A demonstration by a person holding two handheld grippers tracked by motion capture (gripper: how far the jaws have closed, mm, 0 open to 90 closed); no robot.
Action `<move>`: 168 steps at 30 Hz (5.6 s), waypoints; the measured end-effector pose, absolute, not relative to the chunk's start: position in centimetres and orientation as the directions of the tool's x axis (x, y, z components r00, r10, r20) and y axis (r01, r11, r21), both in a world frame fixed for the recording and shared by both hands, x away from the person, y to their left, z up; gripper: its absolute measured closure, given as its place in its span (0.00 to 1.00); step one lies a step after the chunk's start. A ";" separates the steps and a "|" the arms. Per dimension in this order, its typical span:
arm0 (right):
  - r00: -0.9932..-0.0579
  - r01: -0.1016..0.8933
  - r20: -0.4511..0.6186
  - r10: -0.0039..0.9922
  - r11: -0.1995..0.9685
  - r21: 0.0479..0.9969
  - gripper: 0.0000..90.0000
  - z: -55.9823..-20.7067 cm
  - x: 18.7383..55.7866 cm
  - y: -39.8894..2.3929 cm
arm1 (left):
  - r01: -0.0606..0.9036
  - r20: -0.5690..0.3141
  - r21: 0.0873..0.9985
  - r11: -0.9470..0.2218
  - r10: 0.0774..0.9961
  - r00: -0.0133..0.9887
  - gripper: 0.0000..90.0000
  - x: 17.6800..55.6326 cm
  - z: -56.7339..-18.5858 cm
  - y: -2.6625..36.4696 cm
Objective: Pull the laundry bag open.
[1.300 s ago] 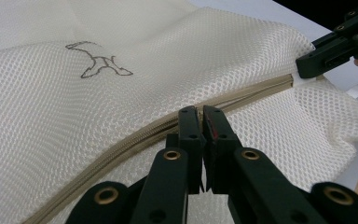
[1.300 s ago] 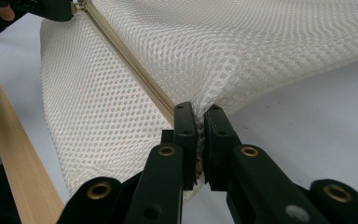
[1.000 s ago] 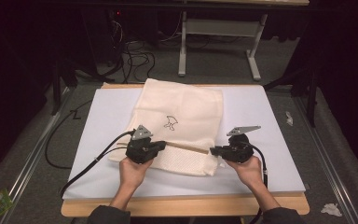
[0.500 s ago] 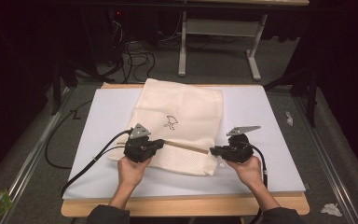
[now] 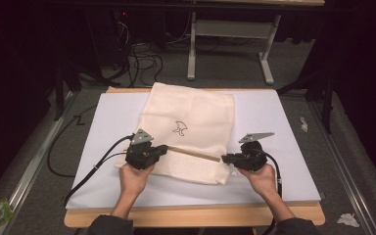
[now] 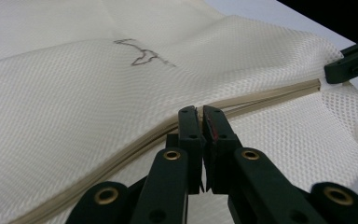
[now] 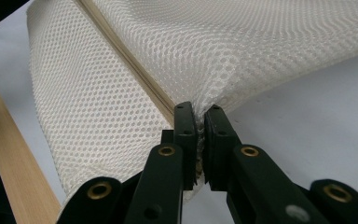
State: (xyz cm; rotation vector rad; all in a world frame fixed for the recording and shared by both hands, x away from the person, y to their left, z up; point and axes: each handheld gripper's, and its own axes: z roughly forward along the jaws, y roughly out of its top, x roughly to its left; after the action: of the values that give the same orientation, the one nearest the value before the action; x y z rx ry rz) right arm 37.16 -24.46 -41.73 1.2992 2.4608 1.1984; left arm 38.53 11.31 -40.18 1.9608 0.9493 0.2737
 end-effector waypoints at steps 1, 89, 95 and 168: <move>-0.627 0.650 0.248 0.739 0.321 0.688 0.96 -41.7 37.2 -24.5 | 0.514 -0.174 0.809 -0.286 0.718 0.674 0.97 38.5 -40.2 11.6; -0.543 0.655 0.203 0.815 0.259 0.710 0.96 -40.4 37.6 -28.3 | 0.539 -0.170 0.816 -0.207 0.807 0.566 0.97 37.9 -39.3 17.8; -0.539 0.657 0.206 0.817 0.255 0.710 0.96 -40.4 37.7 -28.3 | 0.541 -0.170 0.816 -0.205 0.808 0.564 0.97 38.0 -39.3 17.8; -0.448 0.715 0.160 0.880 0.245 0.655 0.88 -42.8 38.7 -29.8 | 0.620 -0.170 0.743 -0.253 0.824 0.540 0.96 37.8 -43.1 17.8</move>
State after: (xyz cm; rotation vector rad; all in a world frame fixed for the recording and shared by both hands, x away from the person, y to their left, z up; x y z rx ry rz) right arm 38.74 -29.80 -42.79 1.4934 2.2765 0.9954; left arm 37.82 17.84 -43.06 1.9756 1.1693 0.3232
